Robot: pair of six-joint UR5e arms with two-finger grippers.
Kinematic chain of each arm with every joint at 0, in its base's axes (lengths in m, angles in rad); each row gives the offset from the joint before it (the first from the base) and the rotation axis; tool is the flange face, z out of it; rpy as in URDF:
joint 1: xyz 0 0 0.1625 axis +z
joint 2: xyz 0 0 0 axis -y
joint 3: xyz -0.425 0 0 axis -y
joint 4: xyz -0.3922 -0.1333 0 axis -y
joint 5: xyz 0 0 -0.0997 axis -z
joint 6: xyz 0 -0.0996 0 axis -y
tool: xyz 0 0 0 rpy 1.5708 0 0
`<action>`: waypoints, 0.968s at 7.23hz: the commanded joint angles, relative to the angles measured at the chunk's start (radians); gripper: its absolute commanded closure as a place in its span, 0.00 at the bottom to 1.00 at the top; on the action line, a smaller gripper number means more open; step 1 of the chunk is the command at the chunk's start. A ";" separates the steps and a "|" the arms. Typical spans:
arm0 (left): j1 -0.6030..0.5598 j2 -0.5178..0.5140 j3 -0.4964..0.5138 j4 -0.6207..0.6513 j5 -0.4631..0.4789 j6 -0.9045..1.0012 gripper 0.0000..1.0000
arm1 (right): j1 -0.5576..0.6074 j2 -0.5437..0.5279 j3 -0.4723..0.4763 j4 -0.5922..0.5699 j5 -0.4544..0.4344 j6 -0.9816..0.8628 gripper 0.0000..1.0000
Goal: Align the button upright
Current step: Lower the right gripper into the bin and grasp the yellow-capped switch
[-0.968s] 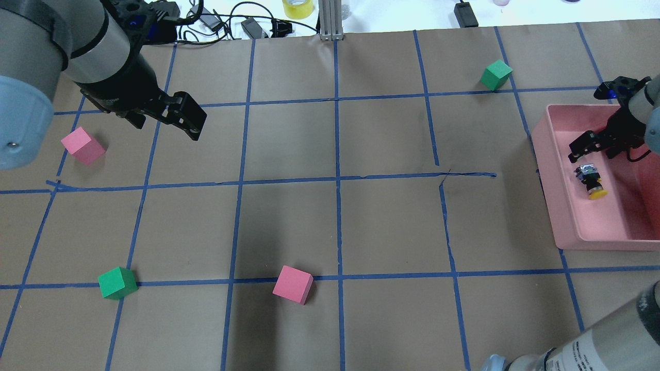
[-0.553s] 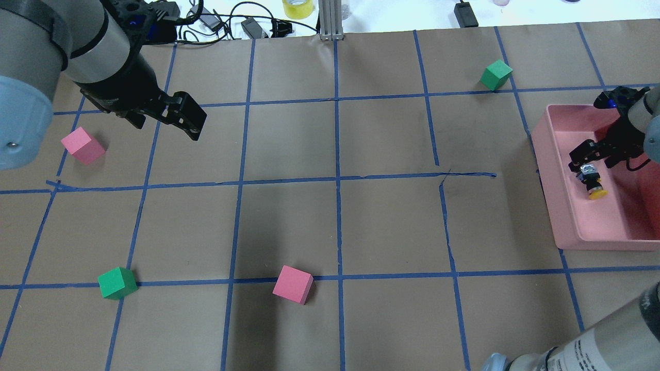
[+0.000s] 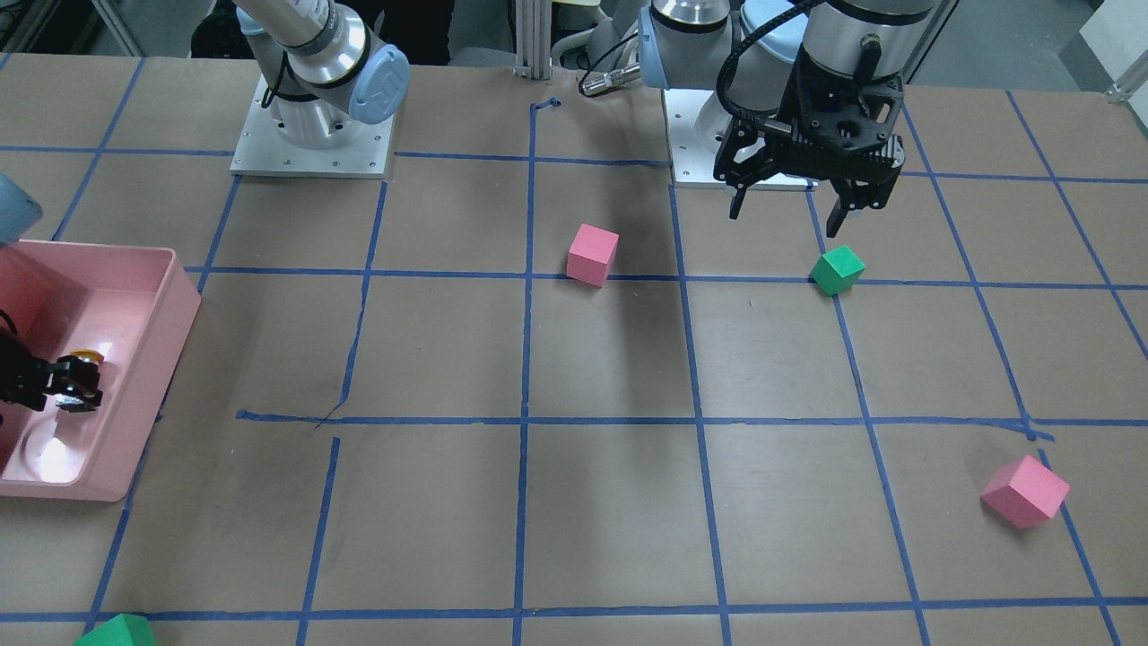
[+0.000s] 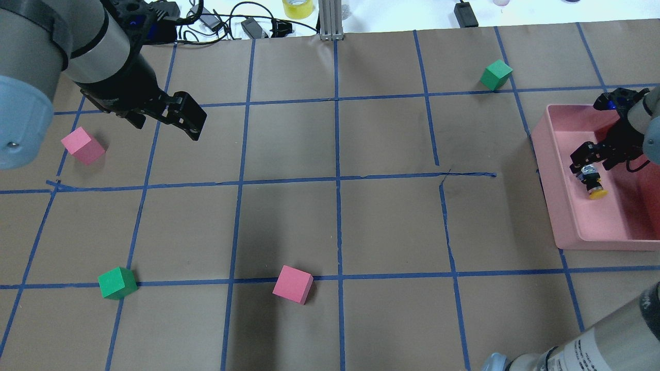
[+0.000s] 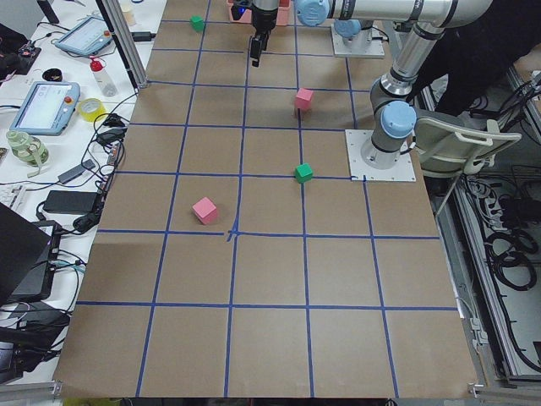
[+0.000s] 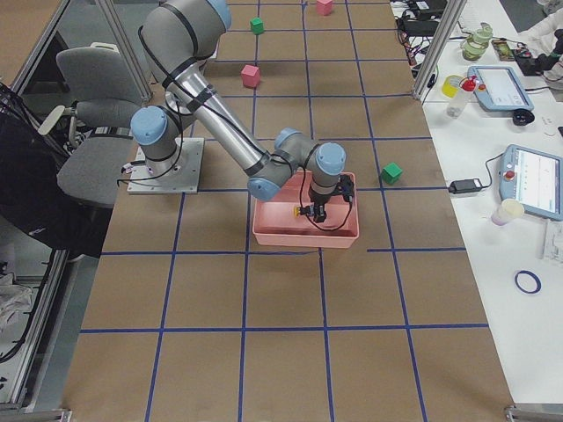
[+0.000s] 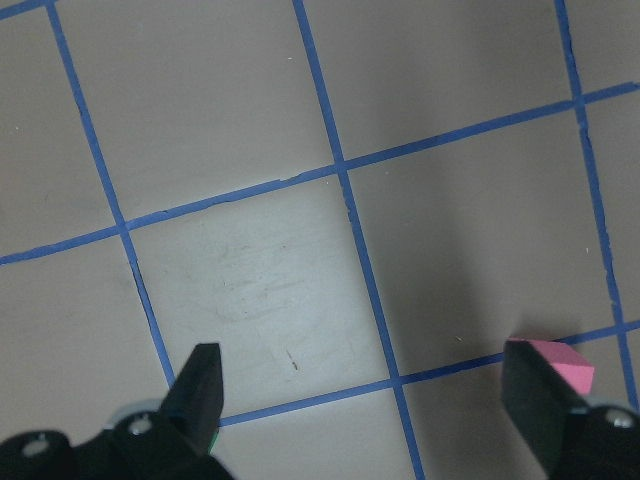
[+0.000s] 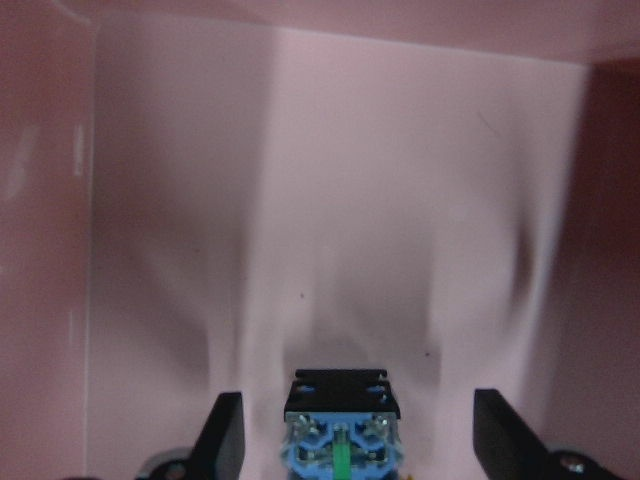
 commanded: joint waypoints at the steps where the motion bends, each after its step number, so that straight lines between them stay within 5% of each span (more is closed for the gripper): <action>1: 0.000 0.000 -0.001 0.001 -0.001 0.000 0.00 | 0.000 0.000 -0.003 -0.001 -0.002 -0.001 0.97; 7: 0.014 0.000 -0.003 0.002 -0.001 0.000 0.00 | 0.011 -0.075 -0.094 0.025 -0.005 0.007 1.00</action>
